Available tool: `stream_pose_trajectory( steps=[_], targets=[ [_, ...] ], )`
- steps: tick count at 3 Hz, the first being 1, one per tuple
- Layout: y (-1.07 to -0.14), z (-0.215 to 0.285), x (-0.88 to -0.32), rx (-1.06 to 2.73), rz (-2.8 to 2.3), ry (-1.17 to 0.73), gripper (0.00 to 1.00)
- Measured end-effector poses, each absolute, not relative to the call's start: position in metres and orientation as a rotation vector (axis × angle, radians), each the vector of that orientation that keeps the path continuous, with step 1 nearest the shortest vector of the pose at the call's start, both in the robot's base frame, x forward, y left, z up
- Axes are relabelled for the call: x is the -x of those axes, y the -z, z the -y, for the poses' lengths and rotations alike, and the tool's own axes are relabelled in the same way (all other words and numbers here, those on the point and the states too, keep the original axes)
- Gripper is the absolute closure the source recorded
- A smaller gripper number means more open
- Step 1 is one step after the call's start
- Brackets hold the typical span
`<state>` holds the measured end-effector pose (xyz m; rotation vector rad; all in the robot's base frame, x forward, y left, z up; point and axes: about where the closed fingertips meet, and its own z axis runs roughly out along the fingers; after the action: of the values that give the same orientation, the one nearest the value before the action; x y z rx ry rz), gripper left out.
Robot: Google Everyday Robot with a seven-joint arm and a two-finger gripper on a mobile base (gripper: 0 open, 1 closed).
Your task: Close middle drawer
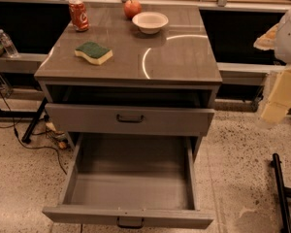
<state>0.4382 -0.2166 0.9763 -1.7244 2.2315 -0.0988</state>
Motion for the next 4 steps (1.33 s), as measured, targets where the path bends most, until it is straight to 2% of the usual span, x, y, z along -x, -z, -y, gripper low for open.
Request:
stream_pose_trajectory(
  steps=[3,4],
  targets=[
    [-0.951,0.205,-0.438,1.728,-2.17,0.063,0.0],
    [-0.878,0.173,-0.428,1.799,-2.091,0.022,0.0]
  ],
)
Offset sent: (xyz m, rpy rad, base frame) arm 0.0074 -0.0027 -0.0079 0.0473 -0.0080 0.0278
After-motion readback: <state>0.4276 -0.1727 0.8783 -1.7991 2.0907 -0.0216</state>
